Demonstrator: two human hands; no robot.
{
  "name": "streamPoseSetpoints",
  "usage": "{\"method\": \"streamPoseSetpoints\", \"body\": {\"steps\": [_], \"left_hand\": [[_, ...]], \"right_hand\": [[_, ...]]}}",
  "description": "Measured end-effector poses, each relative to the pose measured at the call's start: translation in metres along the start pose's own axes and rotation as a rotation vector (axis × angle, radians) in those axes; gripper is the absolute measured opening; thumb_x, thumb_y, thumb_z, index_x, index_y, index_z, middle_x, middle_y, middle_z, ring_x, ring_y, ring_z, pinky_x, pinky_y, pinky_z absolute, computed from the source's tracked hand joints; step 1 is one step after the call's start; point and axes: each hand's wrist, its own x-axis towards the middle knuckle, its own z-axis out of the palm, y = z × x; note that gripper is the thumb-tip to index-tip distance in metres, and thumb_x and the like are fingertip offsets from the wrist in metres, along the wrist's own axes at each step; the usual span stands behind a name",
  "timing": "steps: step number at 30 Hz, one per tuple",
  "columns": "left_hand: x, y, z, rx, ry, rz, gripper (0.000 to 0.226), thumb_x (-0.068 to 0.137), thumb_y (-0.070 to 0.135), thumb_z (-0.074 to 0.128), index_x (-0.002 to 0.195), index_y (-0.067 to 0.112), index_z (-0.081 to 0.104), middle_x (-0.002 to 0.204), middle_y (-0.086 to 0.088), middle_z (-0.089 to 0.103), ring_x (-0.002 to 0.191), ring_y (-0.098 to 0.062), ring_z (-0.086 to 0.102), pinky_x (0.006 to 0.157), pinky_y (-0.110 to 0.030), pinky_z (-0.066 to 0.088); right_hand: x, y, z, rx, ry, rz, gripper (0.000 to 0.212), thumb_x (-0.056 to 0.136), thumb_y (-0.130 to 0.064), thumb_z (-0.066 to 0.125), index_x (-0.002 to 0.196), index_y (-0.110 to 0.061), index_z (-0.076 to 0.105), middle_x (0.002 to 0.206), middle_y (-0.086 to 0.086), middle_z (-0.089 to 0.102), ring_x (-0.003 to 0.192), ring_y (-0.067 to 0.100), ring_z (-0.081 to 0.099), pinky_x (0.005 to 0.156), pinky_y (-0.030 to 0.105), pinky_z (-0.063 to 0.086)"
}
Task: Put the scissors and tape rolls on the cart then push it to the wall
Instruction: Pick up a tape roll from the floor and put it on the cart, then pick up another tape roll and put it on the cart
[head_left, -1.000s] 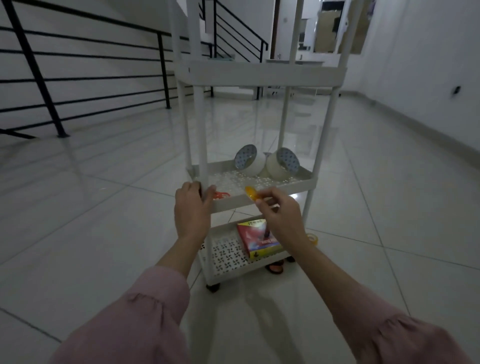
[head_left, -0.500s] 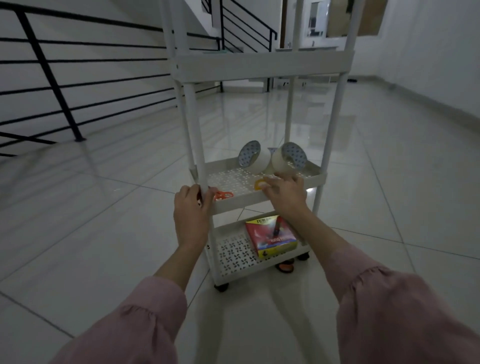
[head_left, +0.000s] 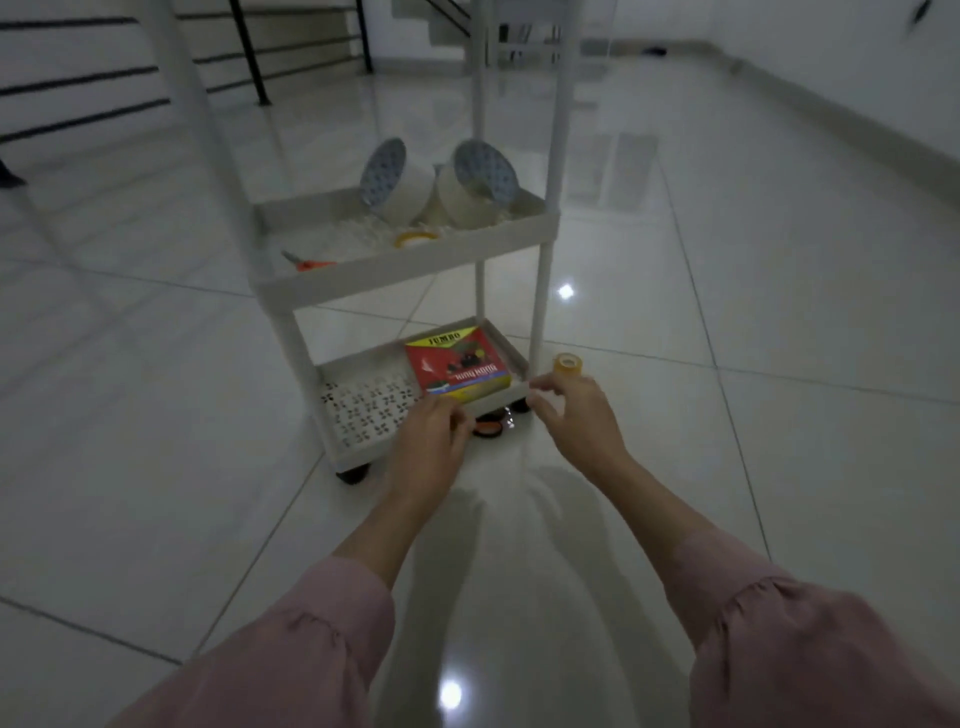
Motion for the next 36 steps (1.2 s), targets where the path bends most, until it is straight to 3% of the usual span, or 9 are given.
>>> {"method": "streamPoseSetpoints", "body": {"steps": [4,10,16,19,21,23,27,32,36], "left_hand": [[0.000,-0.025,0.070,0.152,-0.331,-0.012,0.027,0.090,0.017,0.050,0.113,0.006,0.058,0.120,-0.012,0.056,0.115,-0.029,0.050,0.090,-0.033,0.038],[0.032,-0.051,0.133,0.184,-0.351,0.008,0.050,0.091,0.012,0.045,0.140,0.013,0.034,0.147,-0.007,0.037,0.131,-0.027,0.038,0.103,-0.037,0.036],[0.034,-0.054,0.155,0.182,-0.228,0.012,0.023,0.089,0.015,0.052,0.109,0.006,0.059,0.119,-0.013,0.053,0.110,-0.029,0.050,0.084,-0.035,0.040],[0.022,-0.048,0.152,0.162,-0.252,0.055,0.016,0.086,0.021,0.057,0.090,0.006,0.057,0.103,-0.013,0.056,0.099,-0.028,0.050,0.072,-0.030,0.033],[0.020,-0.045,0.148,0.194,-0.370,0.131,0.021,0.088,0.025,0.055,0.096,0.005,0.056,0.108,-0.012,0.055,0.102,-0.028,0.048,0.076,-0.029,0.032],[0.021,-0.040,0.139,0.208,-0.459,0.201,0.022,0.091,0.025,0.051,0.102,0.006,0.054,0.112,-0.011,0.055,0.105,-0.027,0.047,0.079,-0.029,0.032],[0.027,-0.020,0.104,0.018,-0.396,0.274,0.011,0.089,0.020,0.054,0.087,0.009,0.056,0.095,-0.006,0.059,0.091,-0.022,0.051,0.071,-0.026,0.033],[0.021,0.006,0.055,-0.054,-0.371,0.582,0.012,0.083,0.016,0.062,0.078,0.006,0.057,0.082,-0.007,0.061,0.075,-0.006,0.043,0.068,-0.016,0.027],[0.018,0.024,0.016,0.016,-0.352,0.717,0.010,0.079,0.015,0.064,0.081,0.007,0.059,0.089,-0.009,0.064,0.081,-0.024,0.060,0.069,-0.033,0.049]], "right_hand": [[-0.018,0.066,0.028,-0.132,-0.227,0.087,0.034,0.091,-0.027,0.055,0.122,-0.013,0.057,0.127,0.008,0.058,0.122,0.024,0.046,0.097,0.030,0.036],[-0.009,0.126,0.056,-0.267,-0.429,0.119,0.049,0.090,-0.029,0.053,0.136,-0.014,0.044,0.148,0.003,0.038,0.136,0.022,0.032,0.109,0.032,0.030],[0.000,0.142,0.062,-0.266,-0.383,0.052,0.050,0.087,-0.030,0.057,0.135,-0.019,0.046,0.146,-0.002,0.041,0.134,0.019,0.032,0.109,0.032,0.028],[-0.005,0.144,0.063,-0.190,-0.376,0.105,0.049,0.087,-0.030,0.058,0.134,-0.019,0.048,0.146,-0.002,0.043,0.134,0.018,0.033,0.109,0.029,0.027],[-0.006,0.141,0.061,-0.052,-0.342,0.182,0.044,0.088,-0.026,0.058,0.131,-0.015,0.052,0.141,0.002,0.050,0.129,0.017,0.042,0.103,0.022,0.032],[-0.006,0.133,0.055,0.124,-0.266,0.304,0.035,0.090,-0.023,0.056,0.123,-0.011,0.058,0.126,0.007,0.061,0.111,0.017,0.056,0.083,0.007,0.039],[-0.004,0.107,0.035,0.400,-0.157,0.533,0.029,0.092,-0.030,0.053,0.105,-0.007,0.066,0.099,0.013,0.071,0.076,0.017,0.060,0.065,0.024,0.046],[-0.004,0.062,0.000,0.532,-0.312,0.593,0.034,0.088,-0.036,0.058,0.090,-0.004,0.070,0.069,0.004,0.066,0.051,0.014,0.058,0.045,0.021,0.037],[-0.008,0.030,-0.025,0.600,-0.381,0.534,0.018,0.086,-0.021,0.062,0.076,-0.007,0.068,0.062,0.006,0.059,0.050,0.013,0.051,0.044,0.021,0.037]]}}
